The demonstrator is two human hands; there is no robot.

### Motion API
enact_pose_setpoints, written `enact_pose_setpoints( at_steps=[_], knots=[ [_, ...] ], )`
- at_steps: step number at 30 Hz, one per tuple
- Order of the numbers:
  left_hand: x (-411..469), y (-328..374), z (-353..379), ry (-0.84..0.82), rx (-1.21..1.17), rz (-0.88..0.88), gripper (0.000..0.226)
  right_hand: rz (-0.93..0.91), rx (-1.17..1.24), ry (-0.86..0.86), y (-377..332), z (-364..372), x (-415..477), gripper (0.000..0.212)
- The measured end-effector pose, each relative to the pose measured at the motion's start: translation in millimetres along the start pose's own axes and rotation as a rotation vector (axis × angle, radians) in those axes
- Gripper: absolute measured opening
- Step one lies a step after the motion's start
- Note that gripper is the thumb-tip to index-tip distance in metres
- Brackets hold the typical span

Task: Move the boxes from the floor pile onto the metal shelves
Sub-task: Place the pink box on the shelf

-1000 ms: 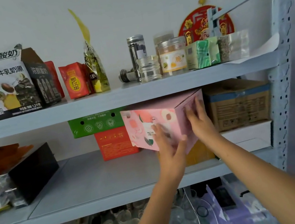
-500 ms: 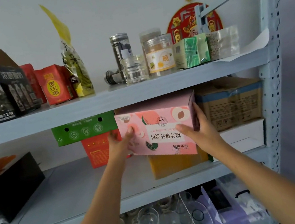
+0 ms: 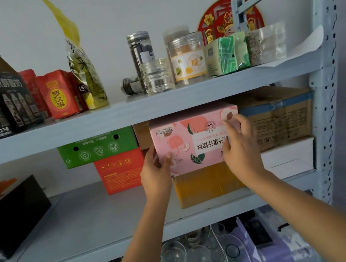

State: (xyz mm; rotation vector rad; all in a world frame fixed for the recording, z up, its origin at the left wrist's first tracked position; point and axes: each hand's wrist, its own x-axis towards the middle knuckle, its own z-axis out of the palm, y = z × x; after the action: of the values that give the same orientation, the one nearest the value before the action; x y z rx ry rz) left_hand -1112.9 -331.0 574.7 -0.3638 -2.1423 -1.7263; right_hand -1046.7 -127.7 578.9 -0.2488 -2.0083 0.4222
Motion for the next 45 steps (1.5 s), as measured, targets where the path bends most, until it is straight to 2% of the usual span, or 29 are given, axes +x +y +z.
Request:
enact_pose_setpoints(
  at_steps=[11, 16, 21, 24, 27, 29, 31, 34, 40, 45],
  knots=[
    [-5.6, 3.7, 5.2, -0.061, 0.005, -0.011, 0.047, 0.066, 0.021, -0.016, 1.1, -2.0, 4.4, 0.052],
    [-2.2, 15.5, -5.5, -0.201, 0.032, -0.046, 0.037, 0.049, 0.04, -0.023, -10.0, -3.3, 1.0, 0.049],
    [-1.0, 21.7, -16.1, -0.319, 0.091, -0.063, 0.046, -0.162, -0.031, -0.063, -18.4, -11.2, -1.6, 0.045],
    [-5.2, 20.7, -22.1, -0.217, 0.167, 0.004, 0.05, -0.228, -0.05, -0.174, -19.3, -15.4, -2.9, 0.044],
    [-12.6, 32.2, -33.6, -0.058, 0.208, 0.05, 0.039, -0.199, -0.024, -0.251, -22.3, -22.3, -2.3, 0.048],
    [-17.5, 40.2, -38.3, -0.016, 0.178, 0.075, 0.029, -0.204, 0.014, -0.258, -28.7, -28.3, -1.9, 0.05],
    [-26.6, 51.0, -38.7, -0.042, 0.146, 0.117, 0.021, -0.208, 0.066, -0.263, -35.1, -34.7, -2.0, 0.05],
    [-41.6, 60.9, -34.3, -0.148, 0.102, 0.138, 0.019, -0.149, 0.173, -0.311, -42.2, -45.3, -4.8, 0.051],
    [-69.4, 71.7, -28.6, -0.218, 0.052, 0.091, 0.02, 0.008, 0.387, -0.407, -39.4, -73.3, -17.0, 0.049],
    [-100.0, 76.8, -25.1, -0.261, 0.011, -0.004, 0.033, 0.259, 0.659, -0.494, -38.1, -98.3, -31.2, 0.046]
  ],
)
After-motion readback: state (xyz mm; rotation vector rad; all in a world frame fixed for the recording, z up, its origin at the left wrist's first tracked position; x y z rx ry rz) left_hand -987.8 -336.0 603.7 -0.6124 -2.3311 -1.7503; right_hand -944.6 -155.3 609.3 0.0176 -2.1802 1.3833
